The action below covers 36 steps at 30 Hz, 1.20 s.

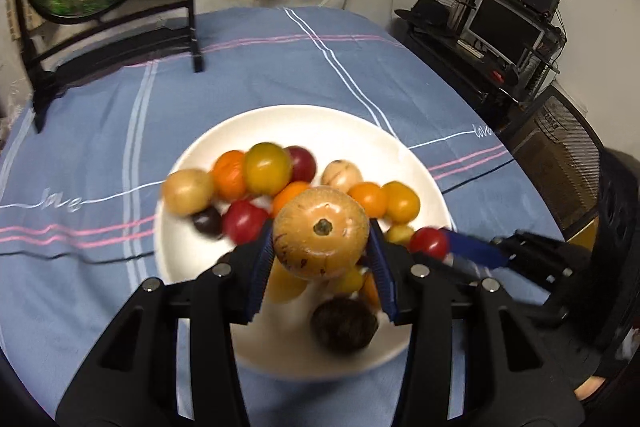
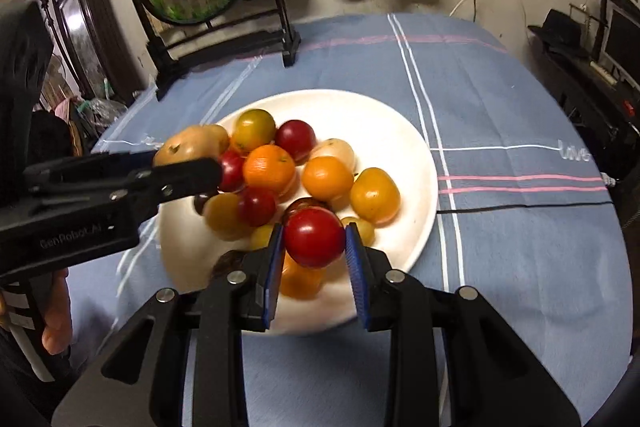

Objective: Organize fruits

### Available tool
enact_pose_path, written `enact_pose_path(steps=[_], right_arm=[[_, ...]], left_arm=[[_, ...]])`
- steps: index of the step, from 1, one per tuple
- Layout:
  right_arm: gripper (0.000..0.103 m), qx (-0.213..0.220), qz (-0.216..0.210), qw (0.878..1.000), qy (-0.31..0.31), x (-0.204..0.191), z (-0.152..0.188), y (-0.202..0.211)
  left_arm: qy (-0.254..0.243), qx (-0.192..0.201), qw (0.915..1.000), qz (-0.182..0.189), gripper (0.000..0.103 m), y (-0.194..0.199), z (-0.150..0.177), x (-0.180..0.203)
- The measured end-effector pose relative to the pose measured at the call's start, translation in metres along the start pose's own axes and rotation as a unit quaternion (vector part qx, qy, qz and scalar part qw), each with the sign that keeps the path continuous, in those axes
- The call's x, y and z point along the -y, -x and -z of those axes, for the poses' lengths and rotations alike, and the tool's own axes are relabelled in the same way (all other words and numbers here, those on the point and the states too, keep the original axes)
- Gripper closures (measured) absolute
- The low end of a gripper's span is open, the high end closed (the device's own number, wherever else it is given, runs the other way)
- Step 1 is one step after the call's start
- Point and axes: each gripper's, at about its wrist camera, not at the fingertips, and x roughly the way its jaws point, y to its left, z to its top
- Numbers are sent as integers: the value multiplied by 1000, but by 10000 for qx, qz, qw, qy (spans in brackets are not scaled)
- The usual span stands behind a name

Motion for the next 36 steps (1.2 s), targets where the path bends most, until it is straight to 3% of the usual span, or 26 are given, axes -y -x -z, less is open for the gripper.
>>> enact_pose_path(steps=[8, 9, 10, 12, 15, 18, 22, 26, 32, 36], right_arm=[[69, -112, -33, 9998, 144, 3, -5, -13], [50, -140, 102, 9997, 192, 2, -4, -14], [29, -97, 158, 9996, 217, 1, -4, -13], [26, 43, 259, 9991, 320, -2, -1, -6], [24, 82, 280, 9987, 428, -7, 2, 5], [6, 139, 399, 9982, 436, -9, 7, 18], [1, 201, 413, 9988, 160, -8, 22, 38], [1, 66, 470, 9986, -225, -7, 41, 48], [1, 107, 906, 9957, -163, -27, 66, 69], [1, 173, 881, 9960, -45, -43, 75, 81]], left_arm=[[-8, -198, 9998, 50, 56, -30, -9, 5], [4, -231, 9997, 56, 49, -32, -10, 5], [19, -235, 9997, 51, 29, -32, -11, 4], [34, -60, 10000, 3, 17, -24, -11, 4], [-18, 119, 9999, -116, 10, -10, -12, 6], [54, 294, 9993, -222, 4, 5, -8, 6], [135, 544, 9967, -590, 3, 36, 19, 6], [582, 584, 9937, -760, 2, 66, 55, -2], [743, 688, 9902, -959, 2, 100, 93, -6], [693, 749, 9896, -1012, 2, 115, 110, -3]])
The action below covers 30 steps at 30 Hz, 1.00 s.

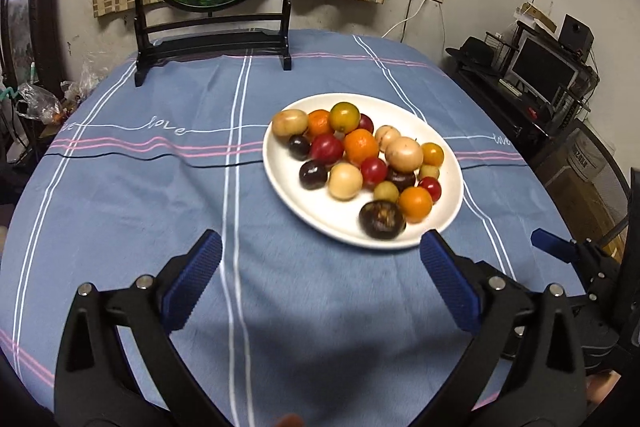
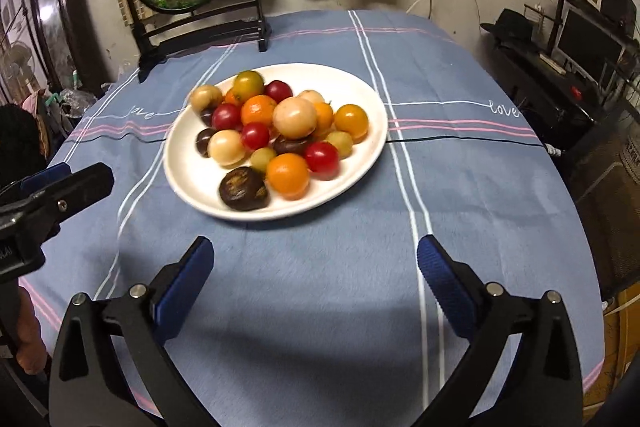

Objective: Organize fruits

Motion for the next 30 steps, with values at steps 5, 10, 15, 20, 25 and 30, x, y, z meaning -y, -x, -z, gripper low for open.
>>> enact_pose_path(steps=[5, 10, 15, 20, 25, 30], right_arm=[[1, 58, -31, 10000, 50, -11, 9, 9], [1, 109, -19, 9999, 111, -17, 11, 16], [1, 113, -12, 9999, 117, -18, 11, 17], [1, 101, -24, 9999, 100, -18, 11, 17], [1, 52, -42, 9999, 131, -20, 11, 14], [1, 7, -62, 9999, 141, -20, 12, 11]], left_arm=[[-77, 63, 9999, -131, 2, 14, 11, -1], [-43, 108, 9998, -183, 2, 23, 14, -5], [-24, 126, 9997, -218, 2, 26, 13, -5], [-24, 59, 9996, -284, 2, 21, 14, -6], [-28, 66, 9993, -368, 2, 18, 13, -7], [-14, 27, 9992, -411, 2, 16, 12, -9]])
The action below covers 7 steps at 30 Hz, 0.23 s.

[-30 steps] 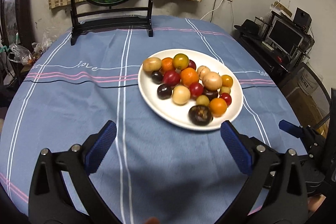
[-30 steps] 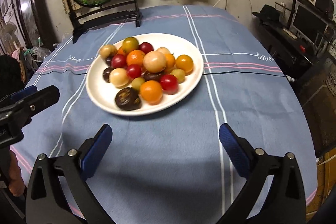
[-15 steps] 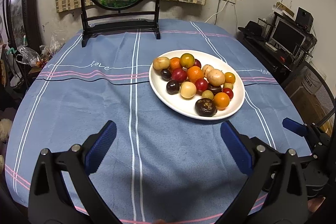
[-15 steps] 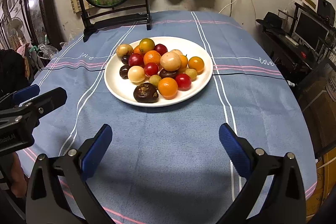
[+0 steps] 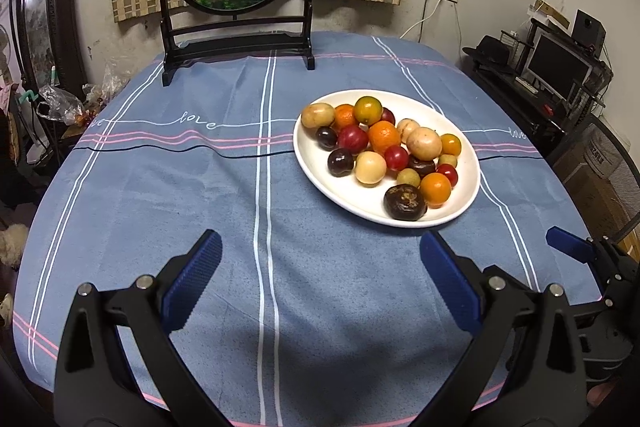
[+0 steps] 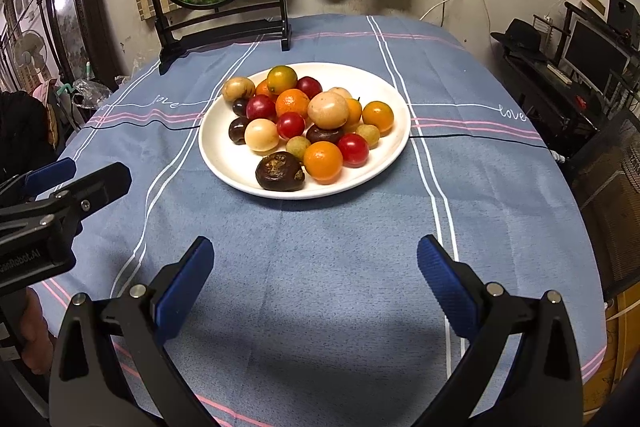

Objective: Organize fruits

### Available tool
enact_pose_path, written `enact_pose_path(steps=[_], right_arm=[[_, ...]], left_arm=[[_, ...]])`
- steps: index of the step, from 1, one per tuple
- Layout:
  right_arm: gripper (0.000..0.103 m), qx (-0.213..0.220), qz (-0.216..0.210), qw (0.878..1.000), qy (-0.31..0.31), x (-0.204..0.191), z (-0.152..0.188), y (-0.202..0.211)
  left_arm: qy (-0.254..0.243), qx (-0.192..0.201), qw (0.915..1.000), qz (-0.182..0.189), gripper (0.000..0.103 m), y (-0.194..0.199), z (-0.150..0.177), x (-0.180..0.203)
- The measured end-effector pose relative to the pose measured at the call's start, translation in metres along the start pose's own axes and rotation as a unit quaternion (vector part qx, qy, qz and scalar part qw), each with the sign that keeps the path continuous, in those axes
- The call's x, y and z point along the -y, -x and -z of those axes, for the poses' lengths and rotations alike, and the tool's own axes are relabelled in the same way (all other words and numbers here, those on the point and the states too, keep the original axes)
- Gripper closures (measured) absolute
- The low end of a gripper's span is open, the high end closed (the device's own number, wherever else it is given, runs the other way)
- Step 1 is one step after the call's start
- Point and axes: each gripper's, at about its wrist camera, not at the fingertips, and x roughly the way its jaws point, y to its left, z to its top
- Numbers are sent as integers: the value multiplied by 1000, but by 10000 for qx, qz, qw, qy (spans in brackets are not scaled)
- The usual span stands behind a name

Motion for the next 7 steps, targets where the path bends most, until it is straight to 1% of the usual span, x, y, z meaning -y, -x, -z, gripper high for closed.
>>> enact_pose_path(steps=[2, 7], right_arm=[[1, -11, -6, 10000, 8, -1, 0, -1], [1, -28, -7, 10000, 22, -1, 0, -2]], left_arm=[[4, -29, 10000, -66, 2, -2, -1, -1], [32, -97, 9999, -52, 2, -5, 0, -2]])
